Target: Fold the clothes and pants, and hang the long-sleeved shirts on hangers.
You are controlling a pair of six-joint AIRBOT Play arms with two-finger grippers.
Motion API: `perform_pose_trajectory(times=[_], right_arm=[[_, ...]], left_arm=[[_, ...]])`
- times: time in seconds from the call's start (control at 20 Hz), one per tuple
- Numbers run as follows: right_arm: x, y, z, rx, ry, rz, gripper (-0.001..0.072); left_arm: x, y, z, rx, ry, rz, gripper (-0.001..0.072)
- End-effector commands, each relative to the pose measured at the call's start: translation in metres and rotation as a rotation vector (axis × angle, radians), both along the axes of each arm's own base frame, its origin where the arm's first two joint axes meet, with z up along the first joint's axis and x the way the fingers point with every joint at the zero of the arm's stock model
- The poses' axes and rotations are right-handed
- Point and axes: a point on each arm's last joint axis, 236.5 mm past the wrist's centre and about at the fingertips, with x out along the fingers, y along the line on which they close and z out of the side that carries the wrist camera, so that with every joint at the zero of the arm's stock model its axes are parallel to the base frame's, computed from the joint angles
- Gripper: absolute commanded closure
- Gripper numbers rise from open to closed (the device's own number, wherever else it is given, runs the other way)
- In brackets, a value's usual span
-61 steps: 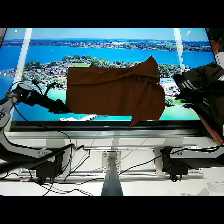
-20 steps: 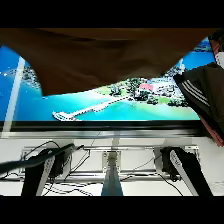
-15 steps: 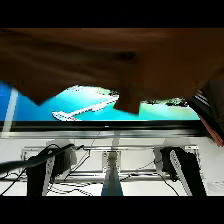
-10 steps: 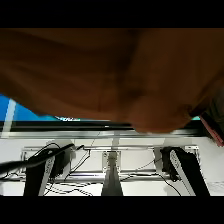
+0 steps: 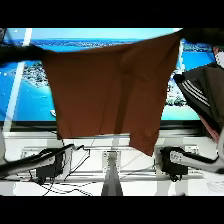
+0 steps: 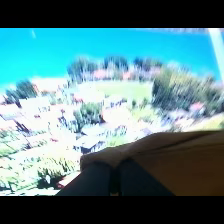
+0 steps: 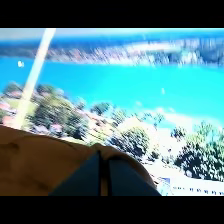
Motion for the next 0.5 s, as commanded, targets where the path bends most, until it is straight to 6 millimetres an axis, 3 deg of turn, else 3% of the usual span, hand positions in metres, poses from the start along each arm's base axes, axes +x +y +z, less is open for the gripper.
perform_pose_trajectory(times=[0.0,0.1,0.2,0.35,0.45], right_arm=[[0.041,-0.013,-0.122,-0.01,0.173,-0.049,0.0694],[0.047,-0.018,-0.159,-0.013,0.222,-0.064,0.0694],[0.044,-0.023,-0.18,-0.049,0.262,-0.056,0.0694],[0.029,-0.039,-0.197,-0.165,0.319,-0.02,0.0694],[0.007,-0.047,-0.21,-0.239,0.404,0.028,0.0694]], left_arm=[[0.018,-0.004,-0.108,0.017,0.137,-0.03,0.0681],[0.026,0.003,-0.117,0.029,0.12,-0.003,0.0682],[0.028,0.003,-0.116,0.03,0.114,0.001,0.0681],[0.006,-0.011,-0.127,-0.001,0.209,-0.06,0.0682],[-0.019,-0.024,-0.136,-0.038,0.313,-0.123,0.0681]])
